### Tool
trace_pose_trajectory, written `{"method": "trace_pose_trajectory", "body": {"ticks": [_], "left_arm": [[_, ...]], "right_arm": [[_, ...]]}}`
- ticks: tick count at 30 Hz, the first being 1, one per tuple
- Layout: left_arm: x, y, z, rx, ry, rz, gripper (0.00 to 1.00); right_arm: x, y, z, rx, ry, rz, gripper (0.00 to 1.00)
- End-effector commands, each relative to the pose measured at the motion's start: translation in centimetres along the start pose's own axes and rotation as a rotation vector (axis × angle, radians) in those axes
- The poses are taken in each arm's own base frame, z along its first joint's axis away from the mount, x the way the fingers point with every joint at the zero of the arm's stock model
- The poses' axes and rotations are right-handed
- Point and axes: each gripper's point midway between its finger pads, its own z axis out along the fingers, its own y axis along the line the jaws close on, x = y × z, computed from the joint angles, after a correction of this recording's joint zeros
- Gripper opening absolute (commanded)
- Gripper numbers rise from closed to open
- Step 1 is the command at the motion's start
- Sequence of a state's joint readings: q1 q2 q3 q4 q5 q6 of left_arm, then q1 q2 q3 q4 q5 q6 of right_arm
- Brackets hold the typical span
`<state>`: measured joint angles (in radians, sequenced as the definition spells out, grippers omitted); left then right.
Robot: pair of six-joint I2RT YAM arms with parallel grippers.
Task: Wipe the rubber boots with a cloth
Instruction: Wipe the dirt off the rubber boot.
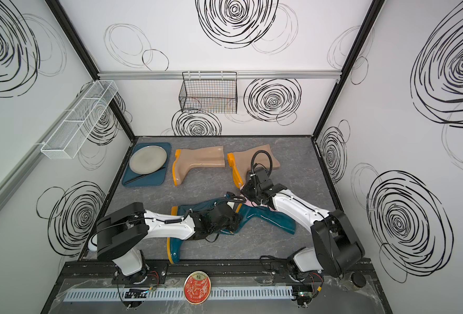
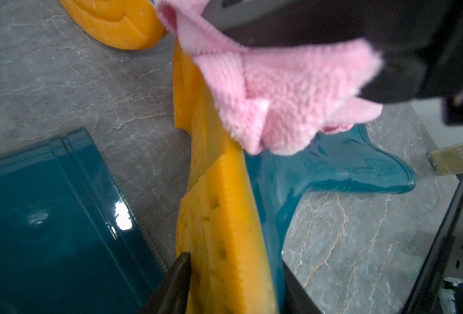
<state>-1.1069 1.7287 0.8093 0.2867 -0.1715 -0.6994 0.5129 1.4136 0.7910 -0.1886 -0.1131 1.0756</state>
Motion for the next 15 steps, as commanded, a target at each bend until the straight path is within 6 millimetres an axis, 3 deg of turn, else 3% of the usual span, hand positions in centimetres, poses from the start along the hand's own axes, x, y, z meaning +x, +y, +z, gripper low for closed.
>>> {"method": "trace_pose_trajectory", "body": {"ticks": [1, 5, 8, 12, 15], "left_arm": [[2.9, 1.2, 0.3, -0.056, 0.092, 0.034, 0.50], [3.0, 1.1, 0.5, -0.055, 0.097, 0.036, 0.50], [2.7, 0.9, 0.5, -0.058, 0.097, 0.049, 0.51], [2.2, 0.5, 0.6, -0.054, 0.097, 0.057, 0.51], [2.0, 0.3, 0.8, -0.053, 0.095, 0.058, 0.52]], "right_arm": [[-0.3, -5.6, 0.3, 0.135, -0.012, 0.076, 0.00], [-0.1, -13.4, -3.1, 0.361, -0.081, 0.199, 0.00], [-0.8, -17.0, -7.0, 0.477, -0.189, 0.223, 0.00], [-0.5, -16.5, -9.6, 0.463, -0.207, 0.108, 0.00], [1.8, -13.7, -8.8, 0.386, -0.133, 0.022, 0.00]]}}
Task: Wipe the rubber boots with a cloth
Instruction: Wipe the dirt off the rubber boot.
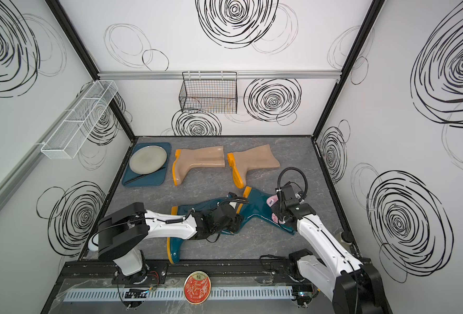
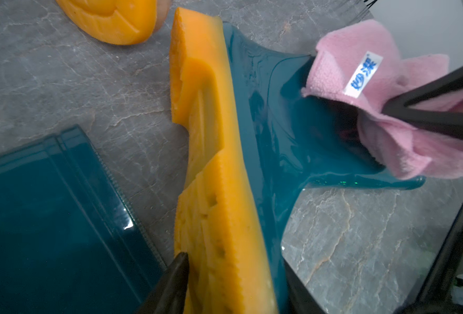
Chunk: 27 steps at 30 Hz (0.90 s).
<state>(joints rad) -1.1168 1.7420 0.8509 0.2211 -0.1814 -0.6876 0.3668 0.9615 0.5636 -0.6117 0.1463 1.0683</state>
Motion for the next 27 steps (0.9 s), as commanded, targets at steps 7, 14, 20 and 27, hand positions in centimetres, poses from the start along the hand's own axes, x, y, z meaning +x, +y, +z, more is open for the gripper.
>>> {"method": "trace_pose_trajectory", "body": {"ticks": [7, 14, 20, 27], "left_arm": [[1.4, 0.1, 0.8, -0.030, 0.071, 0.034, 0.53], [1.5, 0.1, 0.8, -0.035, 0.077, 0.044, 0.55], [1.3, 0.1, 0.8, -0.039, 0.080, 0.054, 0.56], [0.0, -0.6, 0.1, -0.036, 0.057, 0.075, 0.59]], "right_arm": [[7.1, 2.5, 1.0, 0.051, 0.149, -0.210, 0.00], [4.1, -5.8, 0.2, 0.317, 0.055, -0.110, 0.00], [1.3, -6.9, -0.9, 0.239, -0.025, -0.129, 0.00], [-1.1, -8.4, -0.5, 0.272, -0.013, 0.070, 0.00]]}}
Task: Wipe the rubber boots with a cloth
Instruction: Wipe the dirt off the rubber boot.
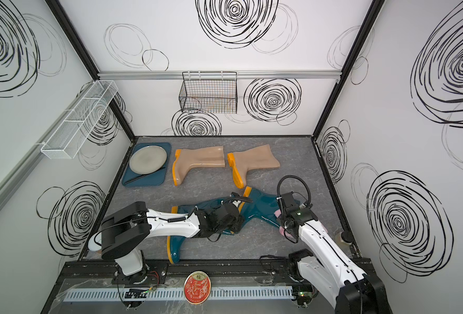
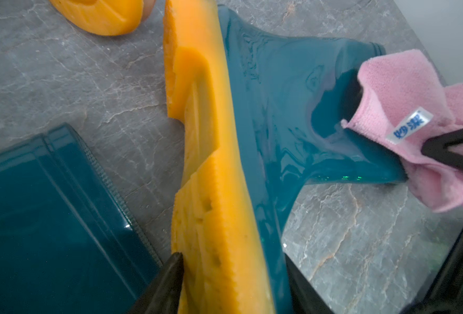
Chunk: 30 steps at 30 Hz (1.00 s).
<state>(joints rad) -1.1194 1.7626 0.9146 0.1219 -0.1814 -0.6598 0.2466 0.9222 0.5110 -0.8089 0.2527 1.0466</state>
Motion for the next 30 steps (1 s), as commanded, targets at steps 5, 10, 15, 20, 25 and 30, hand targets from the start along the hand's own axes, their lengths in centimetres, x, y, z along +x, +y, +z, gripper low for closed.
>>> {"method": "trace_pose_trajectory", "body": {"ticks": [5, 10, 15, 20, 25, 30], "left_arm": [[-1.5, -1.4, -1.2, 0.003, -0.026, 0.090, 0.65], [-3.2, -2.4, -2.3, -0.003, -0.083, 0.163, 0.70], [-3.3, -3.2, -2.6, 0.007, -0.091, 0.186, 0.70], [-4.6, -4.3, -4.2, 0.000, -0.137, 0.243, 0.75], [-5.9, -6.6, -6.0, -0.041, -0.221, 0.440, 0.84], [-5.4, -9.0, -5.2, -0.046, -0.268, 0.629, 0.90]], "right_arm": [[-6.0, 1.8, -2.8, -0.195, -0.073, 0.075, 0.00], [-9.8, 4.5, -6.8, -0.284, -0.170, -0.006, 0.00], [-7.2, 12.1, -8.4, -0.612, -0.045, -0.113, 0.00], [-5.5, 16.0, -11.3, -0.608, -0.044, -0.261, 0.00], [-9.6, 13.3, -15.1, -0.591, -0.145, -0.150, 0.00], [-14.2, 9.8, -22.5, -0.629, -0.402, -0.086, 0.00]]}}
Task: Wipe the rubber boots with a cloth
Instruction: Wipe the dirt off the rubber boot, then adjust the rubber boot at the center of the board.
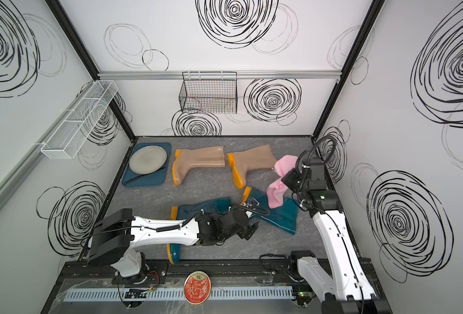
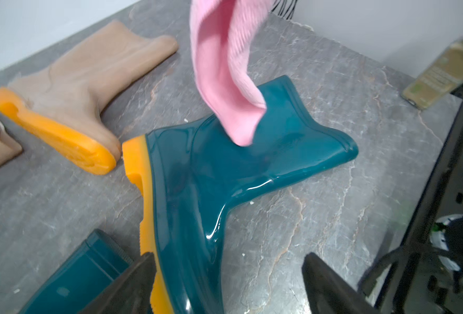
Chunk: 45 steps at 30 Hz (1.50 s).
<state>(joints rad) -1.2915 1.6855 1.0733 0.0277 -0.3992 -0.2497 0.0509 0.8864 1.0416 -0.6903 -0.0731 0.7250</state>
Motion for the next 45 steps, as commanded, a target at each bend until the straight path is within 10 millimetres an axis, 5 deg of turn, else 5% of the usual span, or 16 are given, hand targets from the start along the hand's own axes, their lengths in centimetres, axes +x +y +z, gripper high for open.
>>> {"method": "trace_pose_trajectory", "body": {"ticks": [1, 6, 10, 19, 28, 39, 45], "left_arm": [[-1.6, -0.9, 0.7, -0.048, -0.068, 0.193, 0.90], [-1.9, -4.9, 3.7, -0.044, -0.084, 0.416, 0.92], [-2.1, -7.6, 6.6, -0.033, -0.082, 0.538, 0.93], [-0.1, -9.2, 11.9, -0.060, -0.076, 0.735, 0.94], [2.9, -9.4, 15.9, -0.071, 0.001, 0.887, 0.84], [4.0, -8.6, 17.6, -0.058, 0.076, 0.943, 0.30], [0.9, -8.5, 16.5, -0.064, 0.037, 0.907, 0.08]], "right_arm": [[-3.8, 0.9, -5.4, 0.015, -0.145, -0.059, 0.00], [-7.9, 3.0, -13.0, 0.033, -0.317, -0.100, 0.00], [-9.4, 4.1, -18.3, -0.015, -0.443, -0.086, 0.00], [-9.0, 5.0, -24.6, -0.093, -0.494, -0.136, 0.00], [-8.2, 4.0, -27.3, -0.137, -0.484, -0.118, 0.00], [-8.5, 1.4, -29.6, -0.135, -0.515, -0.063, 0.00], [-8.7, 0.5, -29.9, -0.143, -0.523, -0.040, 0.00]]}}
